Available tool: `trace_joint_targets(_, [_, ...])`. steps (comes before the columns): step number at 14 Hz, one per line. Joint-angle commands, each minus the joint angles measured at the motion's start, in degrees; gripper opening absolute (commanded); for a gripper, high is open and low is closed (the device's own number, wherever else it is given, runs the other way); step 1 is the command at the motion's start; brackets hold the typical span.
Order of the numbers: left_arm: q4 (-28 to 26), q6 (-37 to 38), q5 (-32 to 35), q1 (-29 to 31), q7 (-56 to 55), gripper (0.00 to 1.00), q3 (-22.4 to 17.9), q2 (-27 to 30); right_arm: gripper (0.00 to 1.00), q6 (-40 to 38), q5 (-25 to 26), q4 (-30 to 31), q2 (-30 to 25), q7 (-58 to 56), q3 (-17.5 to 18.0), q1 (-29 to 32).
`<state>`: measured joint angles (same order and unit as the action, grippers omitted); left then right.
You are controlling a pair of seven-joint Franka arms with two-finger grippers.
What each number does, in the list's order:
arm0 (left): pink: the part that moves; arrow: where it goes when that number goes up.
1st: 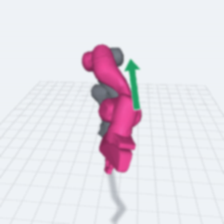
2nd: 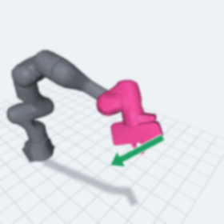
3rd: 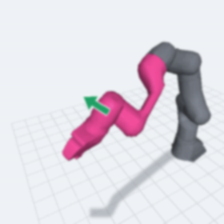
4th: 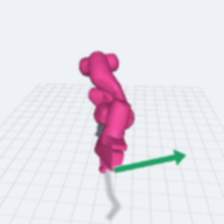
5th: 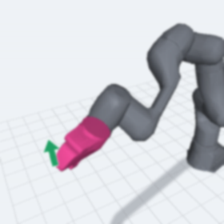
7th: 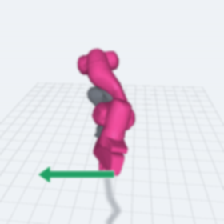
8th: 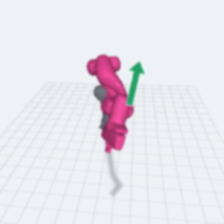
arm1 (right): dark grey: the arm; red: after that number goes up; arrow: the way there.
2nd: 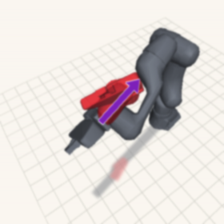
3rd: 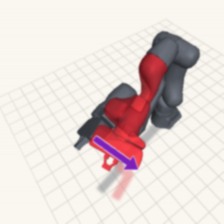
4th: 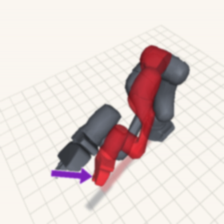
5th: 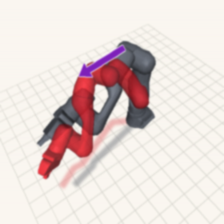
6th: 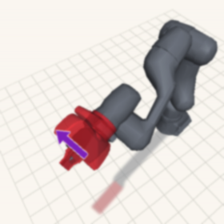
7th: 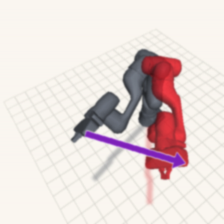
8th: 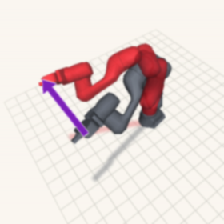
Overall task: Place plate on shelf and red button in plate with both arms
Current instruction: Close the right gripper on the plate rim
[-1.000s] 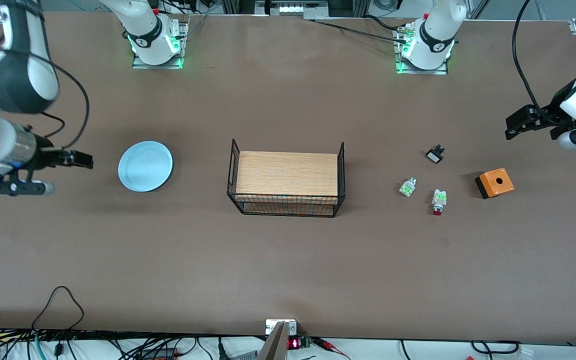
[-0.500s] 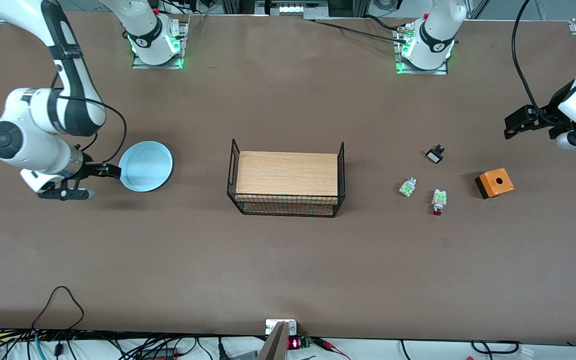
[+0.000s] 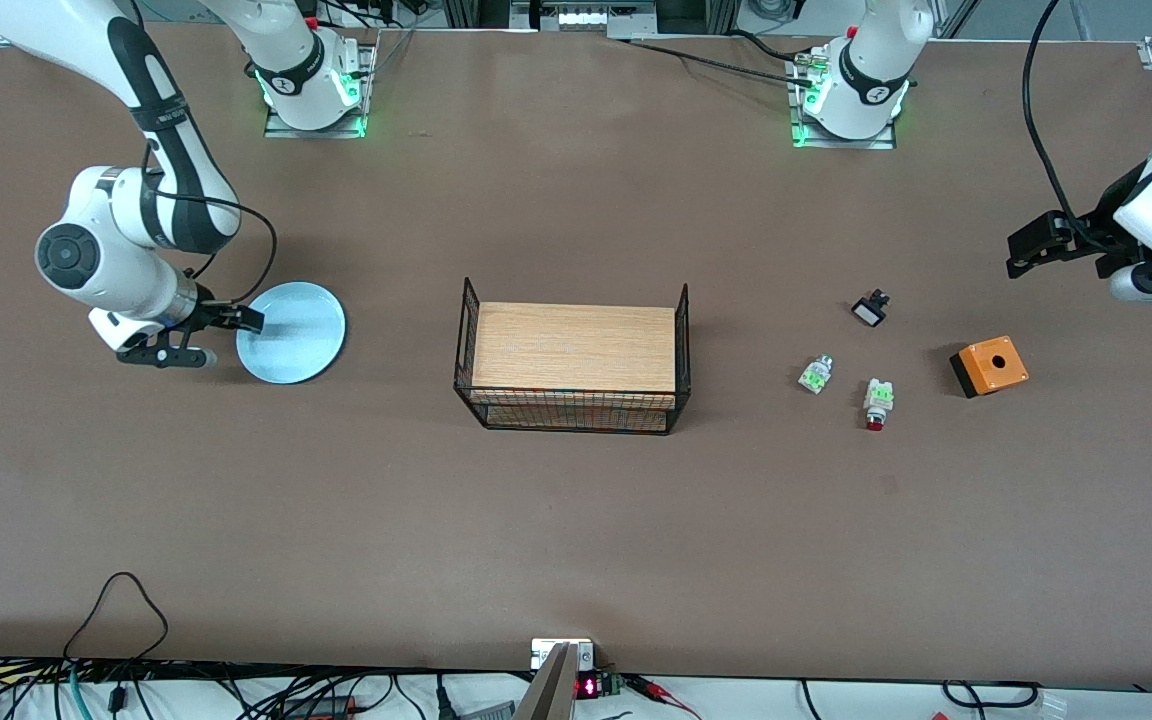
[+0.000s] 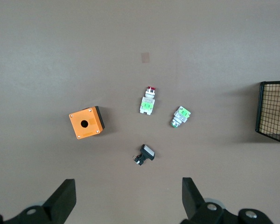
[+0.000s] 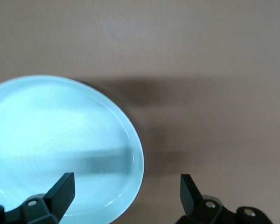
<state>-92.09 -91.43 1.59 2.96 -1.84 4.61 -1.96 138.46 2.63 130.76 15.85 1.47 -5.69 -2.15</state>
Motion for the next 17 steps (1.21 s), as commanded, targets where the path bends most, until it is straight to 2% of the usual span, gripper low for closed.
trace_joint_targets(1, [2.7, 1.96, 0.08, 0.21, 0.17, 1.0, 0.4, -1.12, 1.0, 1.02, 0.8, 2.48, -1.44, 0.64, 0.41, 0.74])
trace_joint_targets(3, [3.05, 2.04, -0.01, 0.29, 0.17, 1.0, 0.4, -1.2, 1.0, 1.02, 1.06, 2.4, -1.26, -0.24, 0.41, 1.79])
trace_joint_targets(8, [3.05, 2.13, -0.01, 0.21, 0.17, 1.0, 0.49, -1.47, 0.97, 7.25, 1.06, 2.31, 4.09, -0.24, 0.41, 2.06])
trace_joint_targets(10, [3.05, 2.13, -0.1, 0.29, 0.17, 1.0, 0.4, -1.47, 0.94, 7.52, 1.15, 2.31, 4.71, -0.24, 0.41, 2.06])
trace_joint_targets(11, [3.05, 2.22, -0.1, 0.21, 0.17, 1.0, 0.4, -1.47, 0.85, 7.52, 1.24, 2.4, 4.63, -0.32, 0.41, 2.06])
trace_joint_targets(12, [3.05, 2.22, -0.1, 0.29, 0.17, 1.0, 0.49, -1.47, 0.72, 7.44, 1.59, 2.4, 4.63, -0.5, 0.41, 2.06])
trace_joint_targets(14, [3.05, 2.13, -0.1, 0.29, 0.17, 1.0, 0.4, -1.47, 0.39, 6.65, 1.68, 2.4, 3.84, -0.68, 0.41, 2.06])
trace_joint_targets(16, [3.05, 2.13, -0.1, 0.29, 0.17, 1.0, 0.4, -1.47, 0.14, 5.16, 1.68, 2.4, 3.48, -0.59, 0.41, 1.97])
trace_joint_targets(17, [3.05, 2.13, -0.01, 0.21, 0.17, 1.0, 0.4, -1.47, 0.05, 4.54, 1.68, 2.4, 3.4, -0.59, 0.41, 1.97])
